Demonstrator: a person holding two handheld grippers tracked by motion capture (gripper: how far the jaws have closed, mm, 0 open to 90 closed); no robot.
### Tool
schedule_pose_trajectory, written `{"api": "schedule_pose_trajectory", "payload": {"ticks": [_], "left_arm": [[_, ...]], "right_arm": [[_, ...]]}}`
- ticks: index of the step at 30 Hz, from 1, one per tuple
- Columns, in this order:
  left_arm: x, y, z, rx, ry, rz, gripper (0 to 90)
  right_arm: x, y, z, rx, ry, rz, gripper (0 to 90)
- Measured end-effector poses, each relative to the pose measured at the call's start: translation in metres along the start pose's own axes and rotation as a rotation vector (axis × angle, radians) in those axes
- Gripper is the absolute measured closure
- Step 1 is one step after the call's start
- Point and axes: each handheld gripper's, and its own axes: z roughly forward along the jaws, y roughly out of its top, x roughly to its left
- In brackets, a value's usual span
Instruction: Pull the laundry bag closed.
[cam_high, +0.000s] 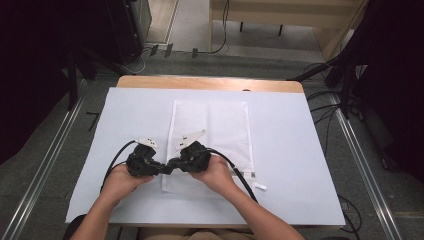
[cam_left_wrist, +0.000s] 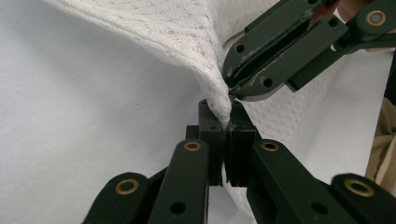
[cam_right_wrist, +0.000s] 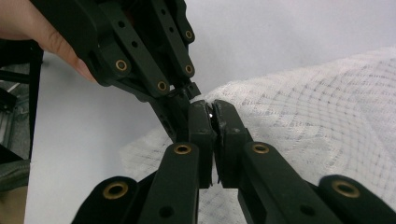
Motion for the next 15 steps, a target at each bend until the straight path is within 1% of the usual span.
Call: {"api": "schedule_pose_trajectory", "payload": {"ticks": [1, 2, 5, 6, 7, 8, 9, 10, 12, 13, 15], "left_arm": [[0.0, -0.0001, -0.0006, -0.001, 0.001, 0.002, 88.7], [0.0004, -0.0002, -0.0011, -0.001, -0.007, 0.002, 88.7], [0.0003, -0.0004, -0.0012, 0.004, 0.0, 0.01, 88.7], [0.0005, -0.0006, -0.002, 0.001, -0.002, 0.008, 88.7], [0.001, -0.0007, -0.0028, -0.007, -0.001, 0.006, 88.7], [0.0017, -0.0008, -0.0041, -0.009, 0.001, 0.003, 88.7], [0.0026, -0.0013, -0.0052, -0.013, -0.004, 0.001, 88.7], [0.003, -0.0019, -0.006, -0.016, 0.003, -0.003, 88.7], [0.0038, -0.0025, -0.0068, -0.021, 0.0, 0.002, 88.7], [0.0037, -0.0026, -0.0065, -0.026, -0.002, 0.003, 88.6], [0.0032, -0.0026, -0.0061, -0.029, -0.002, 0.009, 88.6]], "right_arm": [[-0.0004, -0.0005, -0.0004, 0.003, 0.002, -0.007, 88.8], [-0.0004, -0.0012, -0.0006, 0.004, 0.0, -0.009, 88.8], [-0.0016, -0.0029, -0.0009, 0.013, -0.004, -0.015, 88.8], [-0.0016, -0.0035, -0.0012, 0.01, -0.001, -0.021, 88.8], [-0.0022, -0.0039, -0.0012, 0.013, -0.01, -0.026, 88.8], [-0.0033, -0.0045, -0.0013, 0.01, -0.009, -0.024, 88.8], [-0.0045, -0.0051, -0.002, 0.019, -0.017, -0.021, 88.8], [-0.0059, -0.006, -0.0026, 0.025, -0.02, -0.02, 88.8], [-0.0081, -0.0077, -0.0037, 0.031, -0.021, -0.008, 88.8], [-0.0084, -0.0082, -0.0041, 0.027, -0.021, -0.017, 88.8], [-0.0078, -0.0085, -0.0049, 0.027, -0.02, -0.02, 88.8]]}}
